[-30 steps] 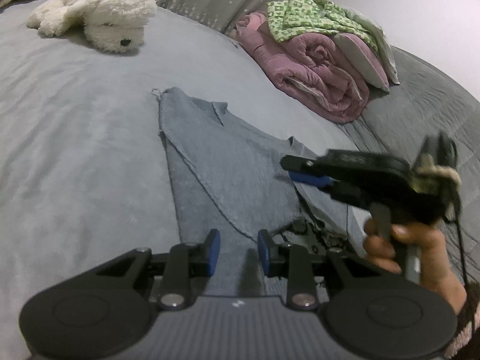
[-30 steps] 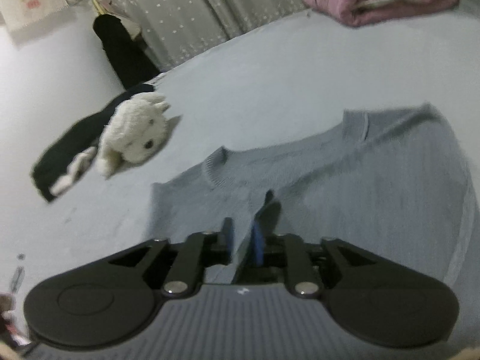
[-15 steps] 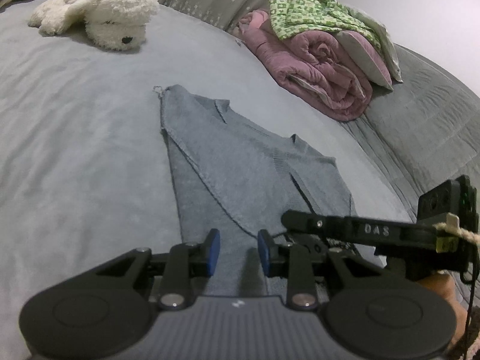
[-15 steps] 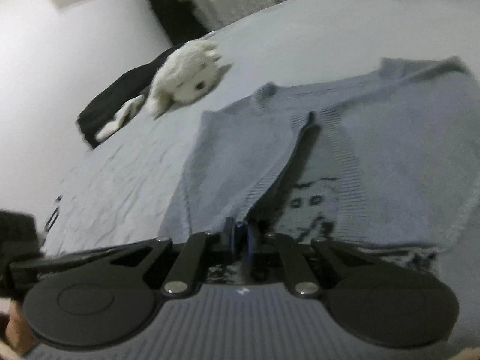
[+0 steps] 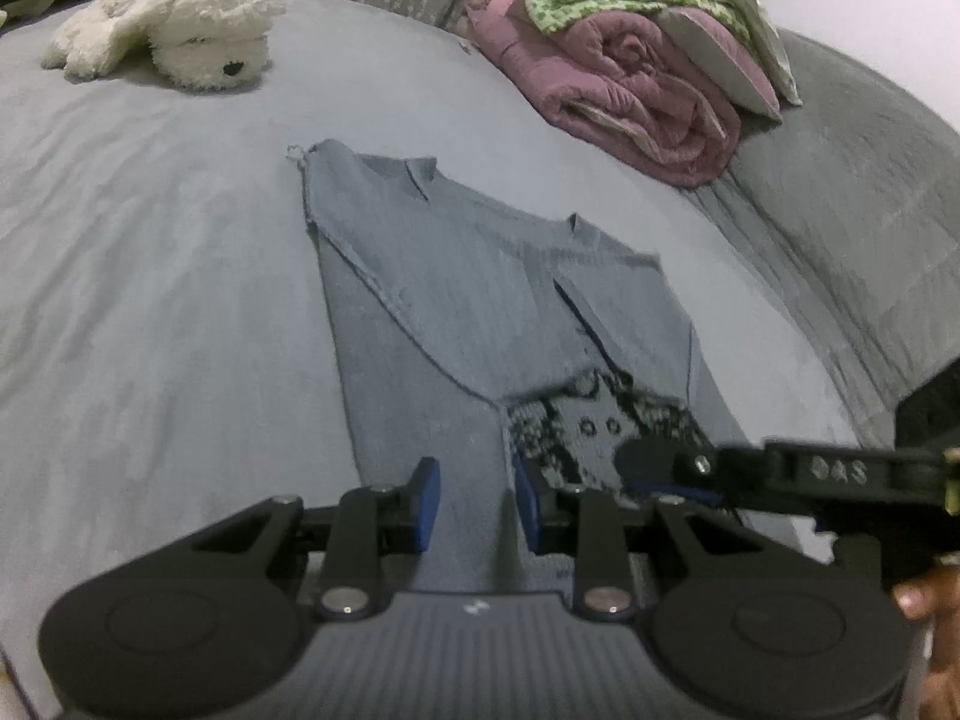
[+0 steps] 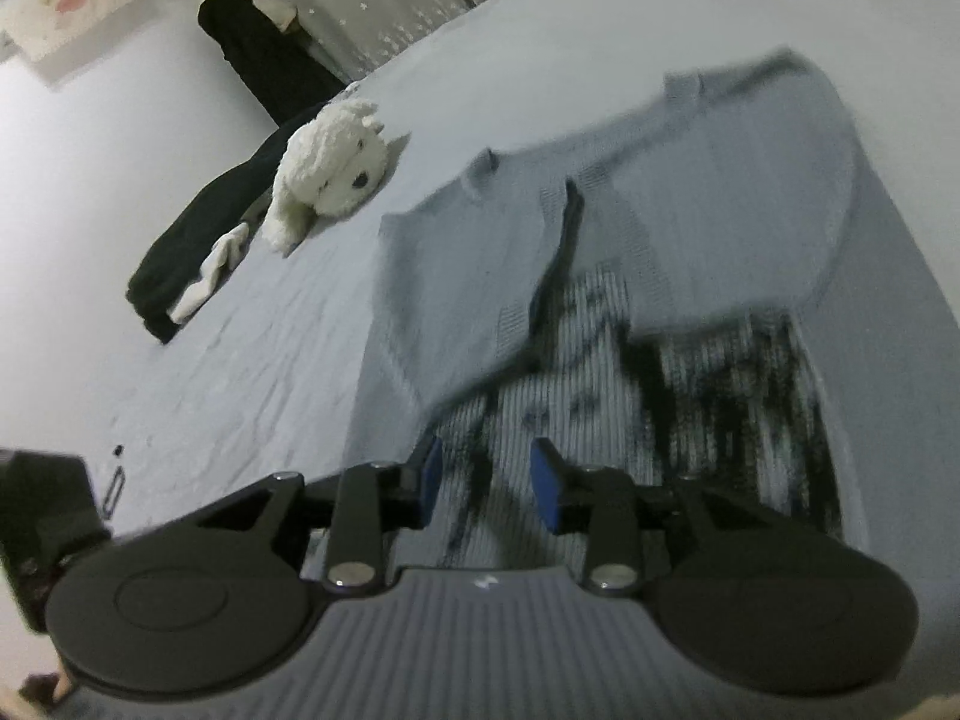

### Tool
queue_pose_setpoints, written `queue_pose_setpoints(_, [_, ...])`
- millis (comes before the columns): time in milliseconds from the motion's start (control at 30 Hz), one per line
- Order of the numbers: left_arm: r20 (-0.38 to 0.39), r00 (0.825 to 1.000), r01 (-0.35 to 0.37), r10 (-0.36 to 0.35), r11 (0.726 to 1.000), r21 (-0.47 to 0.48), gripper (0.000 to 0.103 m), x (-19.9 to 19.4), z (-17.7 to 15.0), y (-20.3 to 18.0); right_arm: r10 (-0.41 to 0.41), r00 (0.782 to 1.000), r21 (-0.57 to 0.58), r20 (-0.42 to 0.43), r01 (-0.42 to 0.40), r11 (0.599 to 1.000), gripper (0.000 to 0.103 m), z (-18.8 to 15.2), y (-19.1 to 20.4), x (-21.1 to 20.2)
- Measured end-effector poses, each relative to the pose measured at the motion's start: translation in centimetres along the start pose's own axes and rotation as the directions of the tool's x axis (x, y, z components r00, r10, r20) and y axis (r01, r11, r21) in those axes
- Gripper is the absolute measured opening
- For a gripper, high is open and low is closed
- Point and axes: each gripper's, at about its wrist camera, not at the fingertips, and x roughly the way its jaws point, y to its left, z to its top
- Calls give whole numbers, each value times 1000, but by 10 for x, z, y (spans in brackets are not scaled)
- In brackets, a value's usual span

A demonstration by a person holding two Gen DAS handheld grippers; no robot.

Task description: Fold clothes

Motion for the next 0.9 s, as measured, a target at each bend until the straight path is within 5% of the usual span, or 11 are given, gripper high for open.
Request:
queue_pose_setpoints(433, [-49, 992, -115, 120, 988, 99, 35, -28, -38, -23, 41, 998, 170, -47, -32, 985, 37, -56, -4, -47])
queue_pose_setpoints(900, [-18, 996, -79, 84, 975, 206, 33, -85, -92, -48, 144, 981, 158, -132, -123, 980, 37, -85, 28, -61])
